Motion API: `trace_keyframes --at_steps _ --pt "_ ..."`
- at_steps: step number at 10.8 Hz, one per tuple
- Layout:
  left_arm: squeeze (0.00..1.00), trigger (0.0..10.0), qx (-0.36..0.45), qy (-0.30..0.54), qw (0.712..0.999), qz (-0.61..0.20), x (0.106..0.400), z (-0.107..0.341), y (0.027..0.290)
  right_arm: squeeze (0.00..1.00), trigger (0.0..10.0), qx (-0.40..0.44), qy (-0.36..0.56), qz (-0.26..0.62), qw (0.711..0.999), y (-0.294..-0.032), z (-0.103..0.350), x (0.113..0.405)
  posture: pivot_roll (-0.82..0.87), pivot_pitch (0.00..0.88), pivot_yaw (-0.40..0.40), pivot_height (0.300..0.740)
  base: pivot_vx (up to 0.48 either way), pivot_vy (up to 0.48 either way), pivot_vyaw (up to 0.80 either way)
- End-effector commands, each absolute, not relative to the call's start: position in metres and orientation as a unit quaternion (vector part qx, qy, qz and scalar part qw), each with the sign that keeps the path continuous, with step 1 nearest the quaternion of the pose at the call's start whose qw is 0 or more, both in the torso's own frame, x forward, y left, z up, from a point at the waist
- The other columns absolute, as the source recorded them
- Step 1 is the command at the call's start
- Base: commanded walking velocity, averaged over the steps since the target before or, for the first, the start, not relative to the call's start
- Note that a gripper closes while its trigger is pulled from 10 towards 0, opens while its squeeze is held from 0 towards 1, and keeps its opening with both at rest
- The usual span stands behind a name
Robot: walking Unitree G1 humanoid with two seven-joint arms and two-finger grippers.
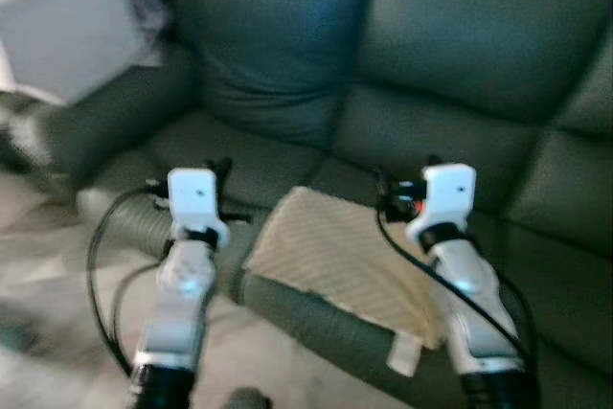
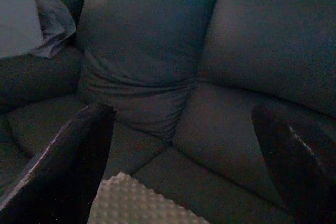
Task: Move the pillow to the sofa
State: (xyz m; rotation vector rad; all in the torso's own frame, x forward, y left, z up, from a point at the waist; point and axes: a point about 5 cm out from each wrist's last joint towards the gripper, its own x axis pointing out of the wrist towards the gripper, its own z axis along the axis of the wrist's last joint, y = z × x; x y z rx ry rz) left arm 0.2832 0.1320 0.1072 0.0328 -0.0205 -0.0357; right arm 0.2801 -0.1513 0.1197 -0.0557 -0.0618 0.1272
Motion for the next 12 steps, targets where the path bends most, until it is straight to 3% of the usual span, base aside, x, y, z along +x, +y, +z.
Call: trace_keyframes --at_steps 1,4,12 --pt "0.00 10.0 0.027 -0.004 1.000 -0.014 0.282 0.105 0.138 0.00 10.0 -0.023 -0.030 0.064 0.997 -0.151 0.119 0.281 -0.06 0.000 0.023 0.740 0.000 0.000 0.74" --pt "0.00 10.0 0.034 0.000 0.999 -0.005 0.282 0.103 0.141 0.00 10.0 -0.022 -0.023 0.059 0.998 -0.158 0.114 0.281 -0.05 0.000 -0.003 0.740 0.000 0.000 0.74" --pt "0.00 10.0 0.045 0.007 0.999 0.016 0.280 0.099 0.151 0.00 10.0 -0.010 -0.037 0.080 0.996 -0.147 0.114 0.290 -0.03 0.000 0.019 0.740 0.000 0.000 0.74"
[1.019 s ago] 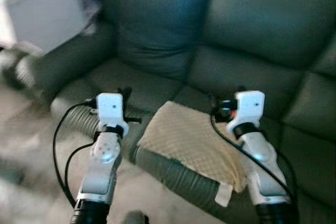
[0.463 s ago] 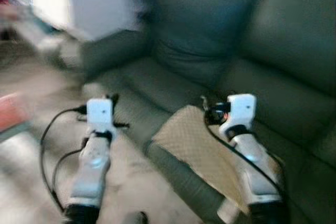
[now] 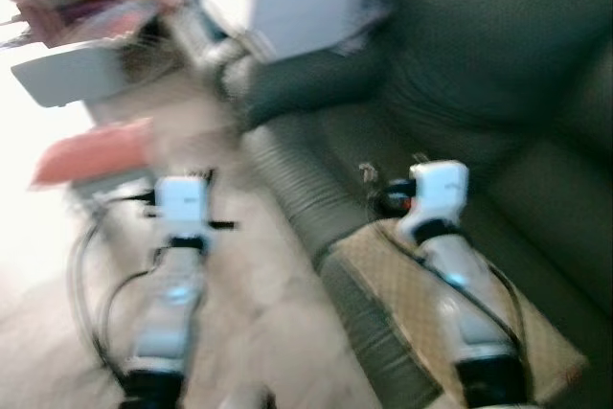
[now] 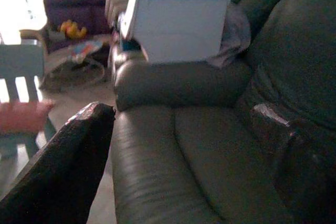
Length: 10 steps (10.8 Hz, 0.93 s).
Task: Move the pillow to the sofa
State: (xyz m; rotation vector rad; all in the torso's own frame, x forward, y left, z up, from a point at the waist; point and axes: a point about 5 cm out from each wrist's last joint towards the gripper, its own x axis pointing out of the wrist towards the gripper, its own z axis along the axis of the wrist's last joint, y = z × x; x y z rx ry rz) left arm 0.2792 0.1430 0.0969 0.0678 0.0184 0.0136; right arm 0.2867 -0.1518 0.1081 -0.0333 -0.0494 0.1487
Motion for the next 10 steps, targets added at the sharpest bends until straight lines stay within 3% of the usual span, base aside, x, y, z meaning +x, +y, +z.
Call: trace_keyframes --at_steps 1,6,8,10 --pt "0.00 10.0 0.048 0.006 0.999 0.018 0.279 0.099 0.151 0.00 10.0 -0.009 -0.033 0.082 0.996 -0.146 0.111 0.288 -0.02 0.000 0.016 0.740 0.000 0.000 0.74" --pt "0.00 10.0 0.048 0.003 0.998 0.028 0.277 0.099 0.151 0.00 10.0 -0.005 -0.040 0.077 0.996 -0.151 0.115 0.290 -0.03 0.000 0.003 0.740 0.000 0.000 0.70" --pt "0.00 10.0 0.047 0.005 0.998 0.029 0.277 0.098 0.152 0.00 10.0 -0.001 -0.035 0.069 0.997 -0.156 0.113 0.288 -0.03 0.000 0.003 0.740 0.000 0.129 0.00" --pt "0.00 10.0 0.045 0.007 0.999 0.023 0.278 0.098 0.150 0.00 10.0 0.000 -0.035 0.069 0.997 -0.154 0.113 0.286 -0.04 0.000 0.007 0.740 0.000 0.442 0.00"
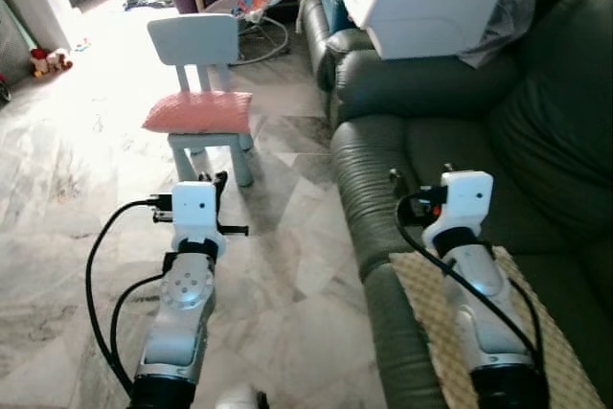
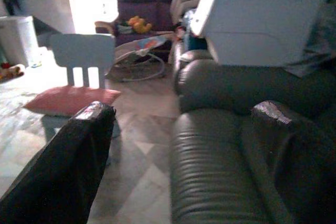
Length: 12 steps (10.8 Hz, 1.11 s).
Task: Move the pillow to the sofa
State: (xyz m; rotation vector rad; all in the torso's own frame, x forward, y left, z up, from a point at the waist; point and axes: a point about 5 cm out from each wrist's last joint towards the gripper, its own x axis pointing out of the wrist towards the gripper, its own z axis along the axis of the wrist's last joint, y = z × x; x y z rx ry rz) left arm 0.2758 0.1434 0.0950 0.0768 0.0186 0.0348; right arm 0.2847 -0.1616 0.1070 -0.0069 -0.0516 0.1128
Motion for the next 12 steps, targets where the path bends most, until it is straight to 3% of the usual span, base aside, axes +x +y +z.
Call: trace_keyframes --at_steps 1,10,12 --pt "0.00 10.0 0.043 0.008 0.999 0.022 0.2783 0.0984 0.1499 0.00 10.0 0.001 -0.035 0.069 0.997 -0.1536 0.1128 0.2865 -0.04 0.000 0.009 0.740 0.000 0.480 0.00" --pt "0.00 10.0 0.055 0.002 0.998 0.020 0.2783 0.1003 0.1463 0.00 10.0 0.009 -0.038 0.069 0.997 -0.1541 0.1126 0.2849 -0.03 0.000 0.008 0.740 0.000 0.480 0.00" --pt "0.00 10.0 0.067 0.000 0.998 0.015 0.2747 0.0981 0.1454 0.00 10.0 0.010 -0.036 0.074 0.997 -0.1531 0.1116 0.2840 -0.02 0.000 -0.001 0.740 0.000 0.000 0.00"
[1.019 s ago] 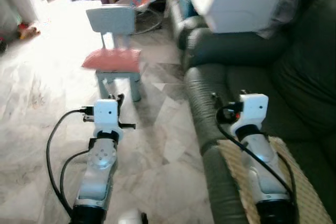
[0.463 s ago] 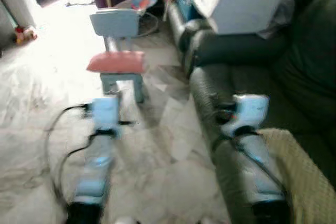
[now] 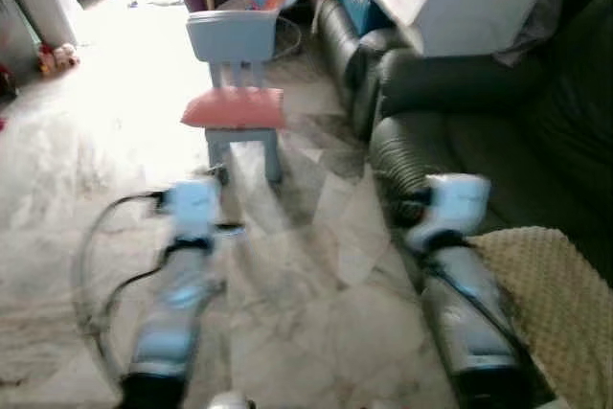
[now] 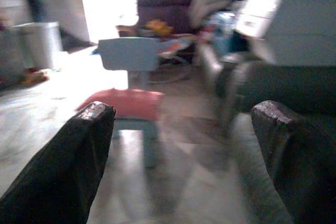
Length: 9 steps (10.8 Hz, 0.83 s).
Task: Move the pillow to the sofa
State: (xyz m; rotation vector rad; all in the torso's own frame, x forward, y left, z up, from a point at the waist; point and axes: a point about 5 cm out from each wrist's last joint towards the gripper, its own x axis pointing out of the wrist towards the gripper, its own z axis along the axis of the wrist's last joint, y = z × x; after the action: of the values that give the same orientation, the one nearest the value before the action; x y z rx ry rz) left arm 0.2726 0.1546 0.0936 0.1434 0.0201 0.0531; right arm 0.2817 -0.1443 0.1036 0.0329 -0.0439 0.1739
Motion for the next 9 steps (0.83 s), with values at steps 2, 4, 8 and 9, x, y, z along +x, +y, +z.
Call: trace_keyframes --at_steps 2,4,8,9 --pt "0.00 10.0 0.073 0.013 0.997 0.002 0.267 0.084 0.151 0.00 10.0 0.010 -0.022 0.077 0.997 -0.155 0.104 0.278 -0.01 0.000 -0.016 0.740 0.000 0.000 0.40" --pt "0.00 10.0 0.081 0.040 0.995 0.029 0.254 0.068 0.167 0.00 10.0 0.006 -0.007 0.079 0.997 -0.159 0.095 0.267 0.00 0.000 -0.033 0.740 0.000 0.000 0.71" --pt "0.00 10.0 0.091 0.034 0.995 0.012 0.254 0.066 0.172 0.00 10.0 0.001 0.010 0.072 0.997 -0.160 0.083 0.262 0.01 0.000 -0.031 0.740 0.000 0.000 0.00" --pt "0.00 10.0 0.088 0.023 0.996 0.019 0.261 0.074 0.174 0.00 10.0 0.003 0.005 0.079 0.997 -0.156 0.086 0.265 0.01 0.000 -0.029 0.740 0.270 0.000 0.00"
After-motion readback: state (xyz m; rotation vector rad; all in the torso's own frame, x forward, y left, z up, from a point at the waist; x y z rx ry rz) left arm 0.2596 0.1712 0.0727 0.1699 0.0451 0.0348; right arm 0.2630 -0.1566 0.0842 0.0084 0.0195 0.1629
